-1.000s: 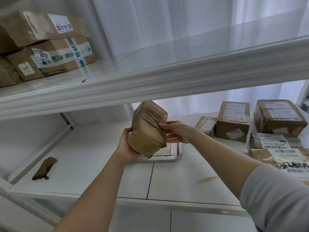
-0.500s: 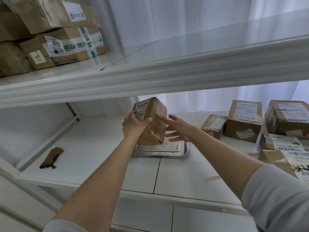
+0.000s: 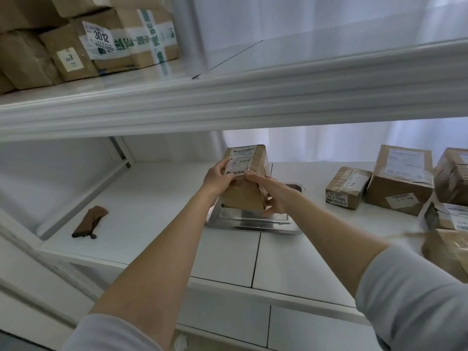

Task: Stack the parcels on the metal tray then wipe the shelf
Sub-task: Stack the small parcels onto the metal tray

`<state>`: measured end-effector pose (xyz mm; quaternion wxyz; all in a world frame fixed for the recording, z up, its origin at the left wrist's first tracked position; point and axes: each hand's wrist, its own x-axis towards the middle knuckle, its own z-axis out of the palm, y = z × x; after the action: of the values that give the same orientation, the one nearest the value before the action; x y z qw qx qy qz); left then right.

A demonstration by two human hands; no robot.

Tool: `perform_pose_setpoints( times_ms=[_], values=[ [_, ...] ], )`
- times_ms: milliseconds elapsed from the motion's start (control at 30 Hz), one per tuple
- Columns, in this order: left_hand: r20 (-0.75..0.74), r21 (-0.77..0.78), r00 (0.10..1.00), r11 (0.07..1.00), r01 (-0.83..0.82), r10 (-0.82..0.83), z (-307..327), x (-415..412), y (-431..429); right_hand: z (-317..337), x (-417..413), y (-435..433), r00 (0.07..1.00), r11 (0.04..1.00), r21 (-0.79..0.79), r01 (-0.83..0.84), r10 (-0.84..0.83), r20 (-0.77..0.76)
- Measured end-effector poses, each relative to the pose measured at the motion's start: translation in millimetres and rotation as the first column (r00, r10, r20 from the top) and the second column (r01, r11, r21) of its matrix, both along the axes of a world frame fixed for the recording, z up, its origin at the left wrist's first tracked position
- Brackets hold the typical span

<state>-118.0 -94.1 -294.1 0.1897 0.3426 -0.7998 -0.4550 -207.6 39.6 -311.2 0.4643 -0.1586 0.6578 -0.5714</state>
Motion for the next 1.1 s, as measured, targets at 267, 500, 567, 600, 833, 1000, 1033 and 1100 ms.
perform_pose_setpoints(
  times_ms=[267,500,567,600,833,1000,1033,1100],
  values=[
    [0.035,0.049,0.999,0.999,0.008,-0.010,-24.8,23.1,-38.8,-16.5,23.6,-36.1,1.000,1.000,-0.020,-0.005,0.005,-0.001],
    [0.040,0.106,0.999,0.994,0.013,-0.018,-39.5,32.8,-52.7,-29.5,32.8,-49.4,0.998,1.000,0.004,-0.002,0.002,-0.065],
    [0.062,0.100,0.997,0.994,0.037,-0.044,-43.2,32.6,-54.4,-29.3,35.5,-50.6,0.997,1.000,0.012,-0.011,0.012,-0.070],
    [0.076,0.090,0.996,0.995,0.042,-0.049,-44.0,32.0,-54.3,-28.9,36.3,-51.1,0.998,1.000,0.011,-0.016,0.017,-0.064],
    [0.137,-0.058,0.991,0.998,0.008,0.000,-47.9,28.9,-61.5,-27.8,41.8,-57.8,0.994,0.997,0.076,0.029,-0.021,-0.106],
    [0.172,-0.161,0.982,0.986,-0.049,0.077,-49.0,28.2,-64.8,-32.1,40.7,-63.0,0.992,0.995,0.096,0.030,-0.018,-0.124],
    [0.180,-0.170,0.980,0.984,-0.056,0.086,-48.9,27.9,-64.7,-33.7,39.7,-63.6,0.992,0.994,0.105,0.027,-0.014,-0.129],
    [0.204,-0.178,0.973,0.982,-0.068,0.104,-47.9,26.8,-63.5,-34.0,39.9,-63.6,0.991,0.993,0.113,0.033,-0.017,-0.135]
  ],
)
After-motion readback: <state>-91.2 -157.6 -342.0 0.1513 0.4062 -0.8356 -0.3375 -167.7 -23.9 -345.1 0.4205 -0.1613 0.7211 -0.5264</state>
